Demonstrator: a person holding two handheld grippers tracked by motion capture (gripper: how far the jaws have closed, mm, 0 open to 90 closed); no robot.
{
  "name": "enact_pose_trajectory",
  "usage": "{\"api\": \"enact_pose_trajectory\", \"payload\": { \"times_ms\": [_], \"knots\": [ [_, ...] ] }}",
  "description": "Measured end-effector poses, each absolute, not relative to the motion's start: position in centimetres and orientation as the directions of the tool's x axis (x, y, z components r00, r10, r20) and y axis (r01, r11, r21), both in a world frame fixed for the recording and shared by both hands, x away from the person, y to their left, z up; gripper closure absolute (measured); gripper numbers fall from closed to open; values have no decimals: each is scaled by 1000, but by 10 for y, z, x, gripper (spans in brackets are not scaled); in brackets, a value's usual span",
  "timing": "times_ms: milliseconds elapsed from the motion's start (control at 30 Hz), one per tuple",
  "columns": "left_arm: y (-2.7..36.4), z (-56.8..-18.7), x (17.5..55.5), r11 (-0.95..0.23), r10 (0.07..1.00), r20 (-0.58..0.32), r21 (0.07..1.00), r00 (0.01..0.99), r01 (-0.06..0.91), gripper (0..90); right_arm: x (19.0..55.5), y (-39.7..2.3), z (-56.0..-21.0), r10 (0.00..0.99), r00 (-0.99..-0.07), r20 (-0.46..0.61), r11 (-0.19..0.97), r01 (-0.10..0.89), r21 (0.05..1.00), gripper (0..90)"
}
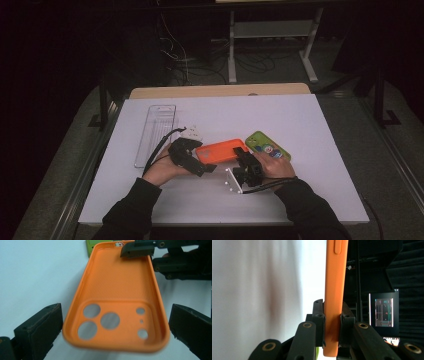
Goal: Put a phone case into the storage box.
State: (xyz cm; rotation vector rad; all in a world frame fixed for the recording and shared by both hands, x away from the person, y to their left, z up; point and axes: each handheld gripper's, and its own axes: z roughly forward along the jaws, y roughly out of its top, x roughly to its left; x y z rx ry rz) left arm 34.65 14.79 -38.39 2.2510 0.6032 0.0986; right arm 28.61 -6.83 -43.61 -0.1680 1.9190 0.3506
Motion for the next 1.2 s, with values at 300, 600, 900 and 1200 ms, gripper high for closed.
{"api": "enact_pose_trajectory", "payload": {
  "times_ms": [300,600,900,1200],
  "knots": [
    [162,-380,349,-574,450,-107,726,887,379,0,289,-77,-432,112,-398,-911,943,-247,224,775],
    [162,-381,348,-577,459,-111,717,882,391,0,293,-83,-428,240,-451,-860,919,-181,351,776],
    [162,-381,349,-596,453,-89,710,887,376,0,300,-91,-420,348,-528,-775,871,-123,476,776],
    [161,-382,348,-594,456,-91,710,886,378,0,305,-96,-414,509,-594,-624,775,0,632,776]
  ]
}}
